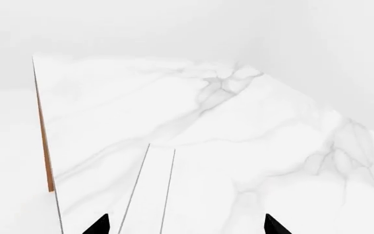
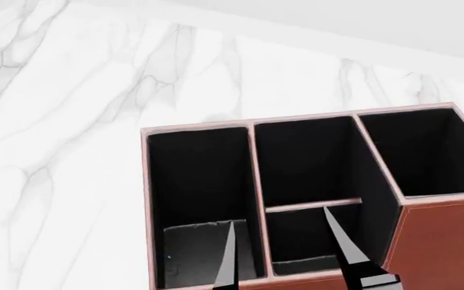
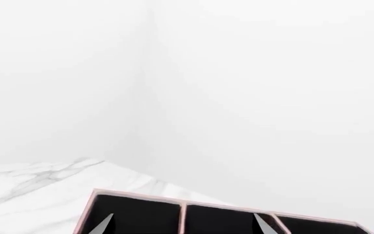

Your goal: Pick up the book and place it in the left compartment of the caddy.

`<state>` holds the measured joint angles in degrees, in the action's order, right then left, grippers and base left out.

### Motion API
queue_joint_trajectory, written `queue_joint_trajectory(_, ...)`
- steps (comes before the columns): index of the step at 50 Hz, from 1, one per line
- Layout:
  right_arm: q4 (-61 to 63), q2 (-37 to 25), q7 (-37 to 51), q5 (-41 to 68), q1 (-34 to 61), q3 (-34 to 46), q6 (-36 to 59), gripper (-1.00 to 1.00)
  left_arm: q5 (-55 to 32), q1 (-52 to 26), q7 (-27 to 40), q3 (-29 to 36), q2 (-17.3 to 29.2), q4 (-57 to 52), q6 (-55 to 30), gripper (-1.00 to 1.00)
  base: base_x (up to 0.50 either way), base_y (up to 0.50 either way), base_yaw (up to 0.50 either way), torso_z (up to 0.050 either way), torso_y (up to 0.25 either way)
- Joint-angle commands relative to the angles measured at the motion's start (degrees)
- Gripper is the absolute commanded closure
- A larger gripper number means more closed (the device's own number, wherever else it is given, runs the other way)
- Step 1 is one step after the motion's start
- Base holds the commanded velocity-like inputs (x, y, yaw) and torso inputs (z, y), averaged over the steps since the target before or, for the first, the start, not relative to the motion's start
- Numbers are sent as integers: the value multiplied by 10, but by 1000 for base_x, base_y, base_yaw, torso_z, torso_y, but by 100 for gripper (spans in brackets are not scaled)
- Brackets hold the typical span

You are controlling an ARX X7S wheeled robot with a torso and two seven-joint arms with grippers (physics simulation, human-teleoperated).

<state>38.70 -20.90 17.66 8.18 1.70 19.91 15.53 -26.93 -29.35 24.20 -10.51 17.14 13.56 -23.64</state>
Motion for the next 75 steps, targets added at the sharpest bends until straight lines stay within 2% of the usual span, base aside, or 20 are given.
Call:
queue_joint_trajectory(1,0,-1,1,1,1,2,0,-100,4,4,-2,1,6,24,1,-100,0,0,0,0,0)
queue_joint_trajectory(19,-1,-4,5,3,1,3,-3,-100,47,2,-67,55,42,78,36,-100,0,0,0,0,0)
queue_joint_trajectory(26,3,-5,7,3,1,5,2,-100,54,-5,-91,70,42,113,55,-100,0,0,0,0,0)
queue_joint_trajectory(50,-4,-7,9,3,1,10,-3,-100,52,-9,-119,54,46,218,116,-100,0,0,0,0,0)
queue_joint_trajectory(58,-3,-8,11,2,2,13,-2,-100,46,-6,-120,50,47,204,115,-100,0,0,0,0,0)
queue_joint_trajectory(75,-9,-9,12,5,3,13,-8,-100,63,-60,-138,53,41,334,183,-100,0,0,0,0,0)
